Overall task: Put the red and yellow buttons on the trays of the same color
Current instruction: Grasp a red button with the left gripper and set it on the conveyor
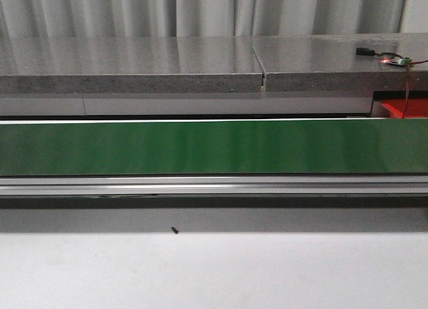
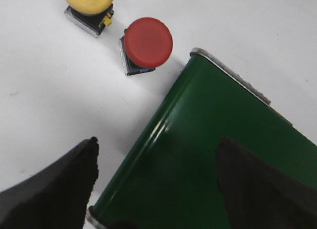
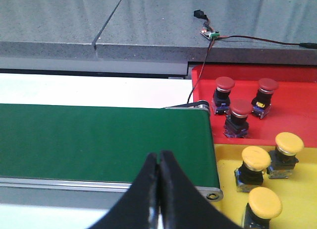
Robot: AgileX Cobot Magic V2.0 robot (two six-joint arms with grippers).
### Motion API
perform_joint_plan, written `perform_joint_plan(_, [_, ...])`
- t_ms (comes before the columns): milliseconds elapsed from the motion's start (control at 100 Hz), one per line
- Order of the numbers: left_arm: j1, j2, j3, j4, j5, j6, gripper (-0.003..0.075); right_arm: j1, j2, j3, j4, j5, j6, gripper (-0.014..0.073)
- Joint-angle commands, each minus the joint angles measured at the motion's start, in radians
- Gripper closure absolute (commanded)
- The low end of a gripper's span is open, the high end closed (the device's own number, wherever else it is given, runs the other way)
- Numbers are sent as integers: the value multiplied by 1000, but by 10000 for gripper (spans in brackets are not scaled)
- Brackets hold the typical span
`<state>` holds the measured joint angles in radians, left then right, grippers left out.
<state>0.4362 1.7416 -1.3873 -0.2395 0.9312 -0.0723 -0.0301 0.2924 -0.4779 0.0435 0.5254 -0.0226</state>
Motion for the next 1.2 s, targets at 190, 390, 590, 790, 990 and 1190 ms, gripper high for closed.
perform_joint_plan(190, [-1,153,-252,28,72,-99,228,0,8,-26,1,-74,-2,661])
perform_joint_plan(390, [-1,248,-371,39,130,-133,228,0,8,-26,1,-74,-2,661])
perform_joint_plan(590, [-1,305,-436,39,158,-156,229,0,8,-26,1,-74,-2,661])
perform_joint_plan(790, [-2,343,-438,30,165,-158,229,0,8,-26,1,-74,-2,661])
perform_joint_plan(990, [-2,358,-438,30,147,-158,296,0,8,-26,1,-74,-2,661])
perform_joint_plan(1190, [-2,358,-438,1,106,-158,478,0,8,-26,1,-74,-2,661])
